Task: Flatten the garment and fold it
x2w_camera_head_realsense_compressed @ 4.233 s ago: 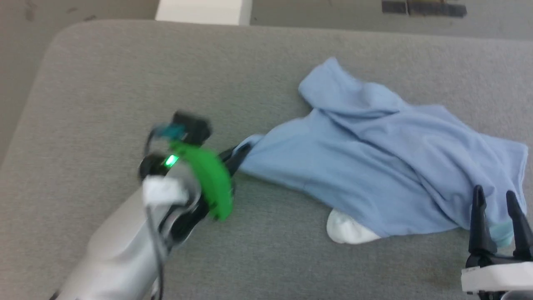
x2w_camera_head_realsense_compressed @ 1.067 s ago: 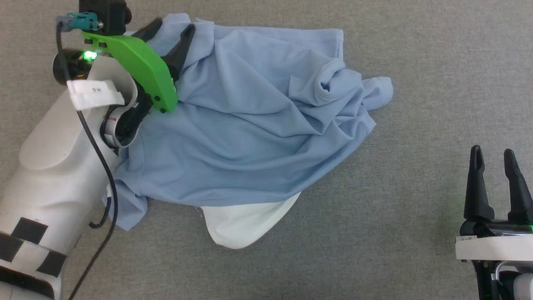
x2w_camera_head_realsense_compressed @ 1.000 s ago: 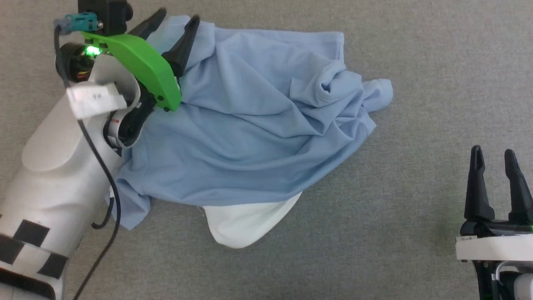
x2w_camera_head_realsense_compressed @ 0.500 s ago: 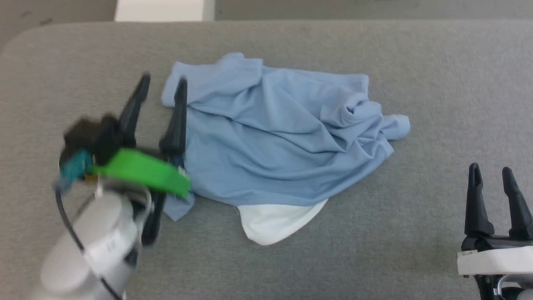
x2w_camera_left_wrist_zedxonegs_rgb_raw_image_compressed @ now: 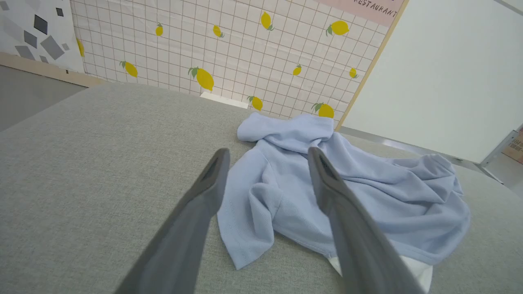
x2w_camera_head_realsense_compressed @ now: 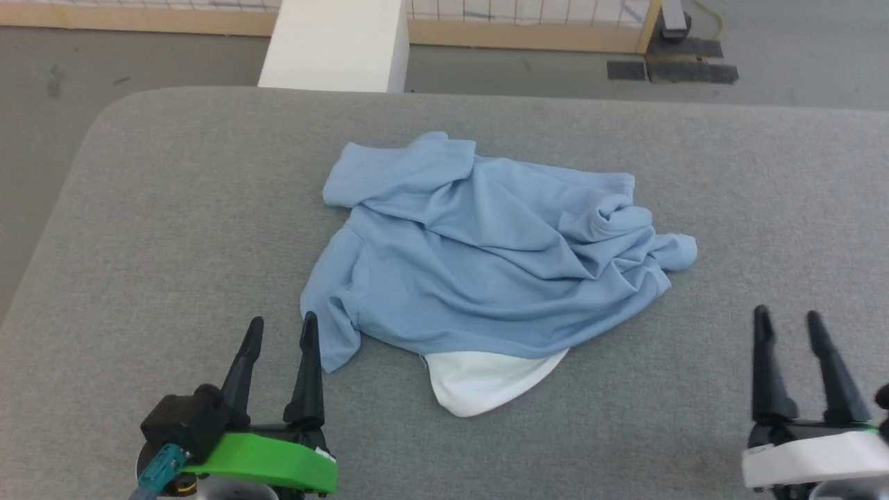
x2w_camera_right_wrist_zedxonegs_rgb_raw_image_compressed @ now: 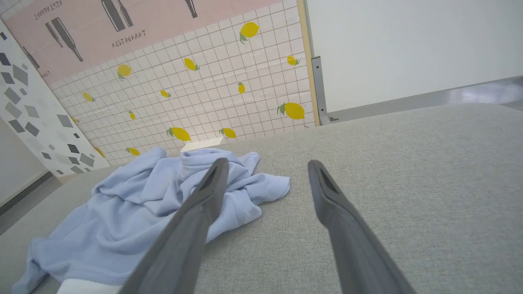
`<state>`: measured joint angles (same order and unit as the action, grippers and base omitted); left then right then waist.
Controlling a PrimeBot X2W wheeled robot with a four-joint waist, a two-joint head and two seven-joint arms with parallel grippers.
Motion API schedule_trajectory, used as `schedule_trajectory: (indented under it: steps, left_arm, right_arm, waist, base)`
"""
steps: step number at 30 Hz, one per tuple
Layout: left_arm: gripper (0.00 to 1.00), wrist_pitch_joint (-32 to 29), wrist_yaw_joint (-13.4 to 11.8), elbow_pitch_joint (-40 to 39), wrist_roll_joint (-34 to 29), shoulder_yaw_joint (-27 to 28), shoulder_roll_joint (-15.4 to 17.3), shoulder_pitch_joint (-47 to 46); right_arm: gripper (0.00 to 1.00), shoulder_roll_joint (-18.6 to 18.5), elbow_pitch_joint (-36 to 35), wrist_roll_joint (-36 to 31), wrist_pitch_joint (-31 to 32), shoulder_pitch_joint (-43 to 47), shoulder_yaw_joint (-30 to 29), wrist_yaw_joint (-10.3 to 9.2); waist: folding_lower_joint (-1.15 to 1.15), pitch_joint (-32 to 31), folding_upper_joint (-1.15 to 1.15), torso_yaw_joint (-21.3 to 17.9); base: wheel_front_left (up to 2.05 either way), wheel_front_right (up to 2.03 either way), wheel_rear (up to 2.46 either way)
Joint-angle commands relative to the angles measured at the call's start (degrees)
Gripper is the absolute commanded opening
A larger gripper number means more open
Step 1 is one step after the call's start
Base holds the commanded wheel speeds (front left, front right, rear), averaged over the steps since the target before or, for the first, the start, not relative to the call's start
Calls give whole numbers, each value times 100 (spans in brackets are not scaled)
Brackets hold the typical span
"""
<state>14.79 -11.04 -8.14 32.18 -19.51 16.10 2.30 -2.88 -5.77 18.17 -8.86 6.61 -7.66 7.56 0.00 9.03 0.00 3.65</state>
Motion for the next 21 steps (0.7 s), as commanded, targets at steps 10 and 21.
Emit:
schedule_trajectory:
  steps: [10,21]
  left_arm:
    - [100,20,445,94,-515,414,-384,131]
    - [100,20,839,371,-728,473,-837,63]
  right_arm:
    - [100,1,-43,-303,1970,-588,1155,-8]
    - [100,-31,587,-1099,4295,-1213,1319,-8]
  waist:
    - [0,-134,0,181]
    - [0,95,0,695]
  base:
    - [0,0,0]
    - [0,0,0]
